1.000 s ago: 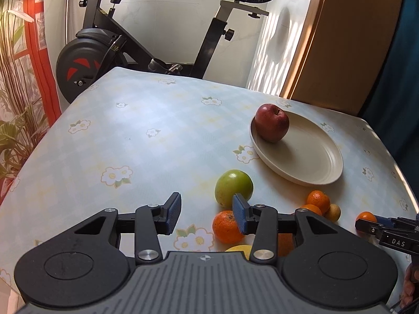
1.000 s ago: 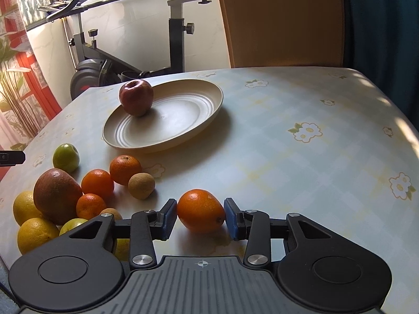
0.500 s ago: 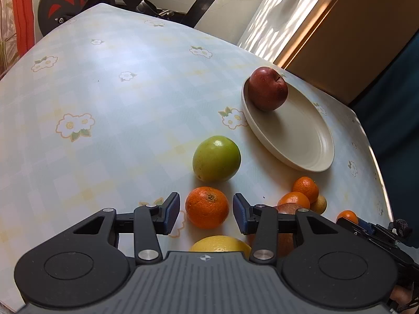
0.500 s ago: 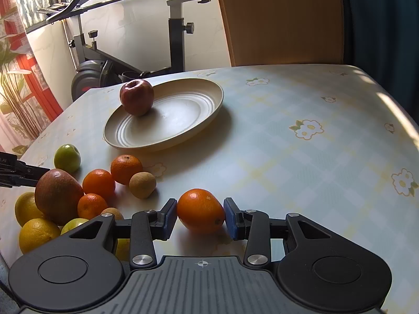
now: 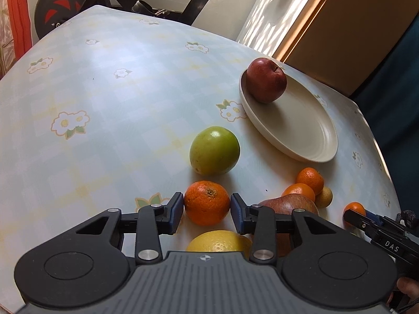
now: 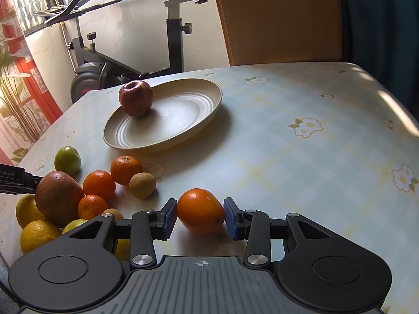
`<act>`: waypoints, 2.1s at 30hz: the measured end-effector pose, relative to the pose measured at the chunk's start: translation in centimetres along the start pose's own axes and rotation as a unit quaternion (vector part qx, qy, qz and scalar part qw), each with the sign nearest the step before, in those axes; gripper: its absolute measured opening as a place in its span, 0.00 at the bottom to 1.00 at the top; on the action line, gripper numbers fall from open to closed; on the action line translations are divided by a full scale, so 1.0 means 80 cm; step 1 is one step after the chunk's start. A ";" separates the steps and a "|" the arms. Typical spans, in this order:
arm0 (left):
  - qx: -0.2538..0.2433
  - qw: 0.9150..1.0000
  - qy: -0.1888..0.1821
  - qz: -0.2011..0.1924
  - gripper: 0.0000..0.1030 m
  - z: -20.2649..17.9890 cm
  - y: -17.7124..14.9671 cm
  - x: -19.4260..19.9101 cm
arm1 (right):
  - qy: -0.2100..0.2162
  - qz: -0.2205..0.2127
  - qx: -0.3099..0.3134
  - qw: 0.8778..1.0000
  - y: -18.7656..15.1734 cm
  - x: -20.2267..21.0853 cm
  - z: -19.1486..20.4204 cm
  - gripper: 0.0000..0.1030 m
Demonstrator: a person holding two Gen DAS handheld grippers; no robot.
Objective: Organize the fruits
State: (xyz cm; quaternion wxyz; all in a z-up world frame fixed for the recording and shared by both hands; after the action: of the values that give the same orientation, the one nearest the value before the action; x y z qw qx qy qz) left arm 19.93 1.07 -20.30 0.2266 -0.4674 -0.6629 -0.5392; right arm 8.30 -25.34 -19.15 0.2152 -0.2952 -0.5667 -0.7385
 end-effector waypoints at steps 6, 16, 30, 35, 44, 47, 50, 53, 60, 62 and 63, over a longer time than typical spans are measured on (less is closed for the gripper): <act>-0.015 1.000 0.013 -0.010 0.40 -0.003 -0.003 0.001 | 0.000 0.000 0.000 1.000 0.000 0.000 0.000 0.35; -0.018 0.998 0.032 -0.056 0.40 -0.002 -0.005 0.028 | 0.004 -0.005 -0.004 1.000 -0.002 0.002 0.000 0.35; -0.030 0.994 0.052 -0.095 0.40 -0.008 0.000 0.051 | 0.008 -0.009 -0.002 1.000 -0.001 0.005 0.001 0.34; -0.055 0.990 0.050 -0.118 0.40 -0.020 0.018 0.061 | 0.006 -0.021 0.010 1.000 0.011 0.012 0.003 0.32; -0.070 0.987 0.033 -0.139 0.40 -0.040 0.029 0.072 | 0.002 -0.007 0.026 1.000 0.011 0.008 0.003 0.38; -0.071 0.989 0.032 -0.128 0.40 -0.037 0.024 0.068 | -0.005 -0.004 0.039 0.999 0.007 0.008 0.004 0.43; -0.071 0.989 0.031 -0.123 0.40 -0.034 0.019 0.066 | -0.007 0.008 0.044 0.999 0.004 0.007 0.003 0.42; -0.072 0.990 0.029 -0.120 0.40 -0.034 0.018 0.063 | -0.010 0.016 0.047 0.999 -0.001 0.005 0.001 0.41; -0.076 0.990 0.028 -0.116 0.40 -0.034 0.017 0.059 | -0.009 0.021 0.056 0.998 0.001 0.000 0.003 0.38; -0.078 0.990 0.028 -0.116 0.40 -0.035 0.018 0.058 | -0.016 0.027 0.065 0.997 0.002 -0.001 0.006 0.36; -0.079 0.990 0.027 -0.115 0.40 -0.035 0.018 0.058 | -0.020 0.030 0.066 0.997 0.003 0.000 0.007 0.33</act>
State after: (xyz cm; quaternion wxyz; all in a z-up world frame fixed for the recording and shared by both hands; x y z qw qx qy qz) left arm 18.47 0.19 -14.93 0.1437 -0.3893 -0.6615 -0.6247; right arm 8.53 -24.89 -18.89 0.2452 -0.3120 -0.6092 -0.6866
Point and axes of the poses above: each gripper's, at about its wrist camera, not at the fingertips, and x roughly against the way its jaws point, z to its left, y to its top, the point moved 2 cm from there along -x, roughly the way its jaws point, and after that the axes turned 1 degree about x, right-handed, at the moved point
